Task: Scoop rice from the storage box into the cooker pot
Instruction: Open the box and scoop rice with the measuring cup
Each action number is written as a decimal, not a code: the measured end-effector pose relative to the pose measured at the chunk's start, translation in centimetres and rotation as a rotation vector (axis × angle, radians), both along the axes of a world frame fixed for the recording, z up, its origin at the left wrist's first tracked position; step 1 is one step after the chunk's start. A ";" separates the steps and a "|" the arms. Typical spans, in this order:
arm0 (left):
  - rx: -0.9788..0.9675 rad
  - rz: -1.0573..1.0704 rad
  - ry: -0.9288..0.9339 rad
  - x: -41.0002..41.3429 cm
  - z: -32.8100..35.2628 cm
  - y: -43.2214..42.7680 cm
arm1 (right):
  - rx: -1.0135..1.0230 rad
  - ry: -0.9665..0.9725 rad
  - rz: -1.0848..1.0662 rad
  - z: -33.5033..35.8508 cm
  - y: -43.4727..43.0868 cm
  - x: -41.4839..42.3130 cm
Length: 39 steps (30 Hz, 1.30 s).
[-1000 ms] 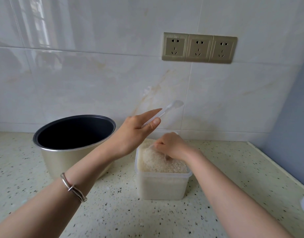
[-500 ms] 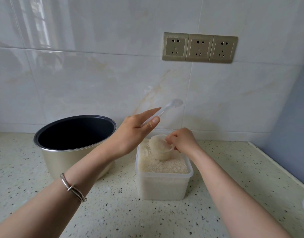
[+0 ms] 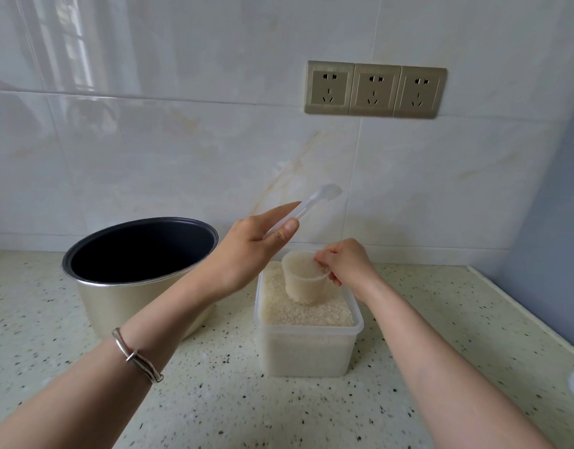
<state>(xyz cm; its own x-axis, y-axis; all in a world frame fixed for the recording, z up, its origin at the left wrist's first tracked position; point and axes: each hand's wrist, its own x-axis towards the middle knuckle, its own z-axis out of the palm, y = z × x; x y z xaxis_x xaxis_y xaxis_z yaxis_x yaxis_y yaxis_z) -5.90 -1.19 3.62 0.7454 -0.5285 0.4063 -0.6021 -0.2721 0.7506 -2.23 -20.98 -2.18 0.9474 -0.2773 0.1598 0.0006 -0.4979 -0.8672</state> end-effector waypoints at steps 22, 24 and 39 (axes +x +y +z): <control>-0.013 -0.005 0.004 -0.1 -0.1 0.0 | -0.095 -0.149 -0.023 -0.1 0.2 -0.4; -0.019 -0.004 0.008 -0.1 -0.1 0.0 | -0.038 -0.127 -0.037 -0.1 0.2 -0.4; 0.007 0.013 -0.003 -0.1 -0.2 -0.1 | 0.068 -0.148 -0.173 2.3 -1.5 -1.6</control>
<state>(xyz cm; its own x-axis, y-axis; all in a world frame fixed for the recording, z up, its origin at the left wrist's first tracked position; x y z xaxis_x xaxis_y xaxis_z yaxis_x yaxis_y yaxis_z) -5.99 -1.28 3.46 0.7509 -0.5214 0.4054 -0.6010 -0.2849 0.7467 -3.80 -22.51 0.17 0.8526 -0.4483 0.2687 0.0498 -0.4422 -0.8955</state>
